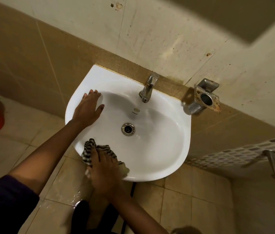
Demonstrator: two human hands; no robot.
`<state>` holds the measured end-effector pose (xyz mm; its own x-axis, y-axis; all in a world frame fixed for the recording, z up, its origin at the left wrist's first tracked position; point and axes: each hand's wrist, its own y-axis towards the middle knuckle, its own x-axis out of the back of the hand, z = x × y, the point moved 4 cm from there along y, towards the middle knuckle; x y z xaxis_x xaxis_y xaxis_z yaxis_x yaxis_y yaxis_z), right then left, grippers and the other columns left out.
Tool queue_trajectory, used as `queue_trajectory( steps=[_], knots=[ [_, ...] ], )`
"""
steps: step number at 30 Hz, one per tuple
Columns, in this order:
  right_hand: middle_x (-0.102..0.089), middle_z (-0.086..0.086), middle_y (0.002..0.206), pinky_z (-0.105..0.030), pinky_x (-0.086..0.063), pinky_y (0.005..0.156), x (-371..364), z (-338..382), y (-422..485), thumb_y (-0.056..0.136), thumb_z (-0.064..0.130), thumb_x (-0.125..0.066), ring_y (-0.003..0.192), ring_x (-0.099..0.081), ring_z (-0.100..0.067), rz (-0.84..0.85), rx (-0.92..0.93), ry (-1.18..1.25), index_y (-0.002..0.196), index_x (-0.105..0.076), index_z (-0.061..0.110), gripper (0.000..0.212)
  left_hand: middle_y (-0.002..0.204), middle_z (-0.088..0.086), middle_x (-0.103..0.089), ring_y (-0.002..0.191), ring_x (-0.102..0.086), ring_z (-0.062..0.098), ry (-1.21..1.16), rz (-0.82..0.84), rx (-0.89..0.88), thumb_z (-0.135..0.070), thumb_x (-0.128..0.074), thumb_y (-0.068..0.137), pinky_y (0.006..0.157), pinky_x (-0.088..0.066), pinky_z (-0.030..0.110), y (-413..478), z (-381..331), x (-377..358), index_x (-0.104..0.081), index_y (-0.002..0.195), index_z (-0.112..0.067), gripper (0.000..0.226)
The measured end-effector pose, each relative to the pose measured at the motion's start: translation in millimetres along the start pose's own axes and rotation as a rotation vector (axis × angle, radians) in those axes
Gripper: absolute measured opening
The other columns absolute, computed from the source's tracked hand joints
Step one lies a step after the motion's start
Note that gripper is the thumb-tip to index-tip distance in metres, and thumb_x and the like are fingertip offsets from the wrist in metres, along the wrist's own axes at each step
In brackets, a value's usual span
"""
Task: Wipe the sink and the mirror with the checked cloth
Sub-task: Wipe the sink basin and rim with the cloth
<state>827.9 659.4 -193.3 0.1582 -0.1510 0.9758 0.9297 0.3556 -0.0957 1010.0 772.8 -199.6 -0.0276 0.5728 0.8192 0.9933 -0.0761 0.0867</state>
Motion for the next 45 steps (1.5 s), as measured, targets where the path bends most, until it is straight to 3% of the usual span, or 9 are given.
queue_trajectory(
  steps=[7, 10, 14, 19, 24, 29, 33, 38, 45],
  knots=[
    [-0.071, 0.006, 0.104, -0.020, -0.057, 0.074, 7.4, -60.7, -42.9, 0.068, 0.043, -0.071, 0.089, -0.069, -0.009, 0.074, 0.168, -0.087, 0.123, -0.060, 0.021, 0.061, 0.150, 0.017, -0.034, 0.145, -0.018, 0.028, -0.074, -0.164, 0.021, -0.020, -0.045, 0.096, 0.118, -0.003, 0.037, -2.9, 7.5, 18.8, -0.039, 0.139, -0.003, 0.046],
    [-0.059, -0.008, 0.132, -0.027, -0.048, 0.098, 3.6, -42.8, -24.9, 0.084, 0.037, -0.053, 0.118, -0.059, -0.019, 0.131, 0.231, -0.052, 0.140, -0.042, 0.013, 0.061, 0.150, 0.019, -0.034, 0.146, -0.016, 0.030, -0.148, -0.232, 0.079, -0.025, -0.042, 0.097, 0.118, 0.001, 0.039, -2.7, 13.1, 24.5, -0.041, 0.137, -0.003, 0.046],
    [-0.014, -0.021, 0.156, -0.040, -0.010, 0.121, -7.9, -2.1, 16.7, 0.096, 0.017, -0.043, 0.145, -0.015, -0.033, 0.268, 0.225, 0.211, 0.149, -0.003, 0.004, 0.069, 0.153, 0.021, -0.026, 0.146, -0.010, 0.033, -0.214, -0.292, 0.298, -0.039, -0.033, 0.095, 0.117, 0.005, 0.042, -0.5, 35.4, 35.8, -0.034, 0.140, 0.000, 0.060],
    [-0.005, -0.027, 0.156, -0.047, 0.001, 0.119, -9.5, 53.6, 86.5, 0.088, 0.005, -0.052, 0.145, -0.001, -0.038, 0.153, 0.290, 0.192, 0.148, -0.014, 0.003, 0.072, 0.146, 0.008, -0.042, 0.133, -0.039, 0.028, -0.562, -0.042, 0.456, -0.062, -0.033, 0.090, 0.101, -0.032, 0.036, -1.5, 59.1, 26.3, -0.034, 0.142, -0.023, 0.065],
    [-0.019, -0.015, 0.156, -0.046, 0.007, 0.118, -9.3, 62.8, 160.5, 0.092, 0.022, -0.046, 0.147, -0.002, -0.030, 0.000, 0.341, 0.105, 0.143, -0.033, 0.011, 0.054, 0.149, 0.007, -0.039, 0.139, -0.034, 0.026, -0.806, -0.091, 0.651, -0.075, -0.022, 0.083, 0.116, -0.024, 0.042, 7.5, 84.9, 55.7, -0.040, 0.141, -0.018, 0.083],
    [-0.042, -0.014, 0.144, -0.049, -0.002, 0.119, -2.2, 45.6, 223.1, 0.093, 0.023, -0.046, 0.144, -0.017, -0.028, -0.023, 0.317, 0.190, 0.130, -0.048, 0.004, 0.041, 0.145, 0.011, -0.044, 0.133, -0.039, 0.029, -0.658, -0.391, 0.643, -0.054, -0.025, 0.096, 0.102, -0.029, 0.031, -14.6, 78.7, 65.5, -0.037, 0.142, -0.019, 0.059],
    [-0.049, -0.016, 0.138, -0.031, 0.000, 0.113, 17.9, 11.1, 261.2, 0.094, 0.030, -0.034, 0.136, -0.035, -0.027, -0.065, 0.298, 0.217, 0.129, -0.049, 0.004, 0.046, 0.151, 0.018, -0.034, 0.142, -0.023, 0.034, -0.491, -0.286, 0.528, -0.038, -0.031, 0.099, 0.117, -0.016, 0.040, -23.4, 57.7, 40.7, -0.028, 0.146, -0.012, 0.054],
    [-0.040, -0.005, 0.149, -0.050, -0.019, 0.117, 47.7, -89.7, 279.0, 0.091, 0.011, -0.044, 0.140, -0.030, -0.024, -0.262, -0.018, 0.195, 0.142, -0.037, 0.014, 0.052, 0.156, 0.017, -0.021, 0.146, -0.015, 0.029, 0.198, -0.205, 0.174, -0.040, -0.040, 0.095, 0.119, -0.008, 0.040, -22.7, 36.5, 18.2, -0.017, 0.148, -0.004, 0.068],
    [-0.023, -0.009, 0.156, -0.049, -0.011, 0.118, 28.1, -71.5, 275.7, 0.097, 0.037, -0.039, 0.144, -0.018, -0.028, -0.280, -0.278, 0.096, 0.147, -0.023, 0.017, 0.057, 0.157, 0.014, -0.017, 0.147, -0.011, 0.025, 0.266, -0.039, 0.044, -0.040, -0.036, 0.097, 0.119, -0.007, 0.036, -11.7, 37.2, 3.7, -0.010, 0.148, -0.005, 0.068]
  ],
)
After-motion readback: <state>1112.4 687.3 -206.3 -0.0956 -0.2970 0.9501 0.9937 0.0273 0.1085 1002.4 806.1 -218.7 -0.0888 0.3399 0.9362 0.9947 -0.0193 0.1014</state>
